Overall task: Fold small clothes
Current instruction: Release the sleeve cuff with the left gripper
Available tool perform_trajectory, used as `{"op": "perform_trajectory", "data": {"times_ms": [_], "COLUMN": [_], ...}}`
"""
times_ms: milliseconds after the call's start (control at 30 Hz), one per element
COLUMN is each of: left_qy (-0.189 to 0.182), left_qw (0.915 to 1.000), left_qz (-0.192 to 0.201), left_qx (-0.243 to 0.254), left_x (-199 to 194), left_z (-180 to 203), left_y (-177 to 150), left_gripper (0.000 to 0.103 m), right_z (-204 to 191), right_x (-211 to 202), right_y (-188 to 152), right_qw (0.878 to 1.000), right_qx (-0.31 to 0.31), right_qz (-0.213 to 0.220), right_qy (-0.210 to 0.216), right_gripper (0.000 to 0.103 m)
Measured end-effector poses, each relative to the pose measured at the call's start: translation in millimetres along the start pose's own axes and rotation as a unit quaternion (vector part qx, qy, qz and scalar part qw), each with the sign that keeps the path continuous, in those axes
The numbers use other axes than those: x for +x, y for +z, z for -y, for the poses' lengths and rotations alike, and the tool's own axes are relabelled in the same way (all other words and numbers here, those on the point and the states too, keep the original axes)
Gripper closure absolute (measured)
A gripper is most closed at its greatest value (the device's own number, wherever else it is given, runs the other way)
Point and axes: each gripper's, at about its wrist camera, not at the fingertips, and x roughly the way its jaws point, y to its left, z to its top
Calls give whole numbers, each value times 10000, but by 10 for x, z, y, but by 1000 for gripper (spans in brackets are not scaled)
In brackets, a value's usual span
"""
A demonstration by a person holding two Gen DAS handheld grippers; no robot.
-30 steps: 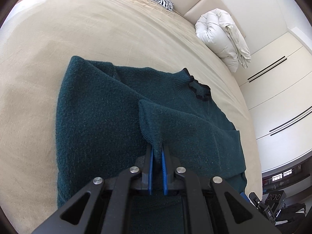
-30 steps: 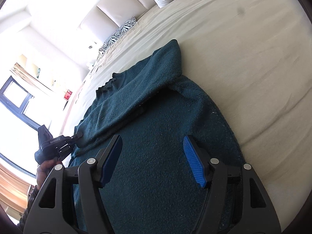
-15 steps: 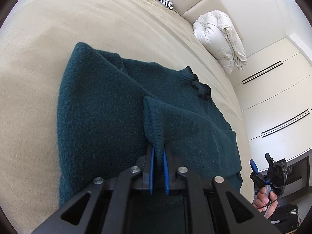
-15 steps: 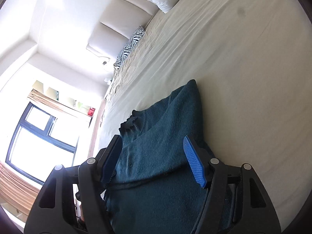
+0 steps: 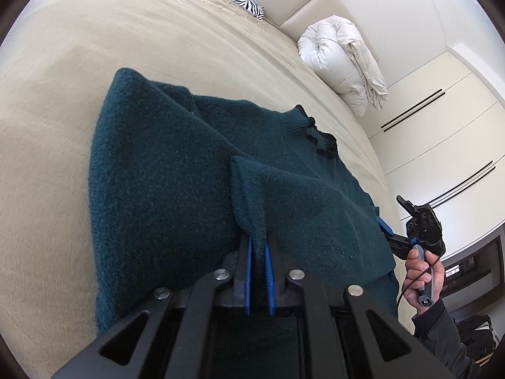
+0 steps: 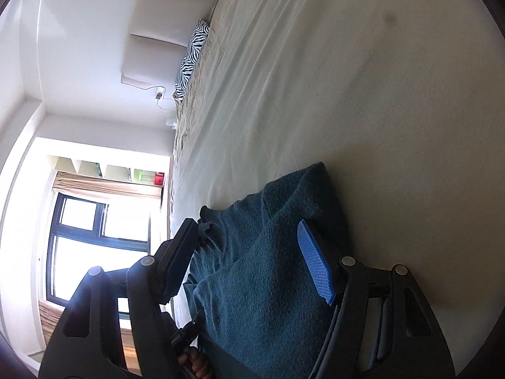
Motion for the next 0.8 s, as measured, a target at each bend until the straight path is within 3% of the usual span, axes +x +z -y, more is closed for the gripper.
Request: {"op": "perform_trajectory", "data": {"times_ms": [200, 333, 533, 633, 700, 800], "left_qy": [-23, -22, -45, 57, 110, 132], "left_qw": [10000, 10000, 9999, 9997, 9994, 9991], "left_qz": [22, 52, 94, 198, 269, 346], "left_qx": [20, 54, -20, -123, -168, -216], "left_x": [6, 4, -96, -345, -563, -921], "left_z": [-8, -8, 1, 16, 6, -22], "left_y": [-1, -7, -26, -97, -176, -386], "left_gripper": [91, 91, 89, 79, 58, 56], "right_z": [-10, 56, 76, 40, -26, -97], "right_x": [-65, -251, -529, -873, -1140, -1531], "right_y": [-399, -647, -1042, -1235, -1421, -1753], "right_qw": [9973, 9963, 9956, 9970, 9959, 9929], "right_qx": [-429, -411, -504, -581, -817, -1114], "right_qz": [-594, -724, -787, -509, -317, -73], "right_qy": [56, 215, 65, -33, -220, -420], "right_gripper": [39, 39, 39, 37, 37, 37]}}
